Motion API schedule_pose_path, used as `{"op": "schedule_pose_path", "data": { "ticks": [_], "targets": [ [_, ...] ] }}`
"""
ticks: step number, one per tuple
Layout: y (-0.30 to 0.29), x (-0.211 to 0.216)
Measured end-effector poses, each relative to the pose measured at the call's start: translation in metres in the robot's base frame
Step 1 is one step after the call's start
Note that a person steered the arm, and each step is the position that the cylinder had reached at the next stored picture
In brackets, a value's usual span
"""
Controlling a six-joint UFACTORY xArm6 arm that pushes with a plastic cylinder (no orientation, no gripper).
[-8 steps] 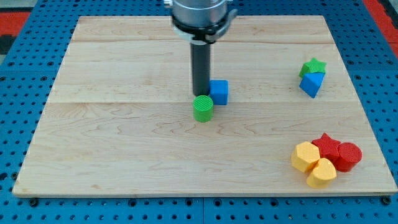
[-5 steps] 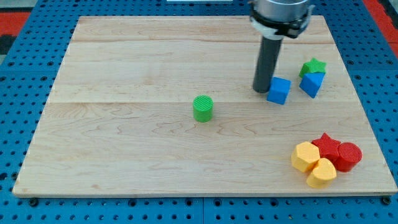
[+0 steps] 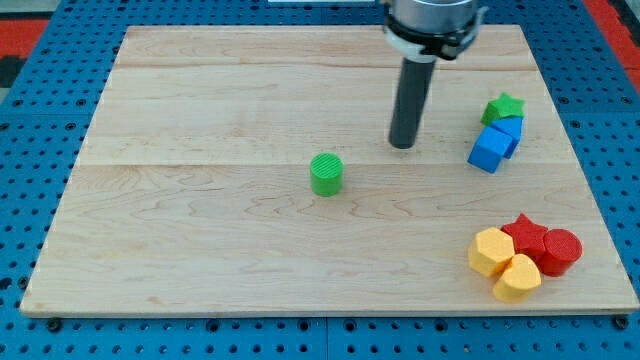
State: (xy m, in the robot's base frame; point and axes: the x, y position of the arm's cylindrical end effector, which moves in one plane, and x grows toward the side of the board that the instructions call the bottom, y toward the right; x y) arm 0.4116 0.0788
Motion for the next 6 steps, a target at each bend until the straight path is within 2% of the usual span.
{"op": "schedule_pose_path", "data": {
  "ticks": [4, 5, 6],
  "targets": [
    [-0.147, -0.004],
    [-0.130, 0.052],
    [-0.116, 0.082]
  ]
}}
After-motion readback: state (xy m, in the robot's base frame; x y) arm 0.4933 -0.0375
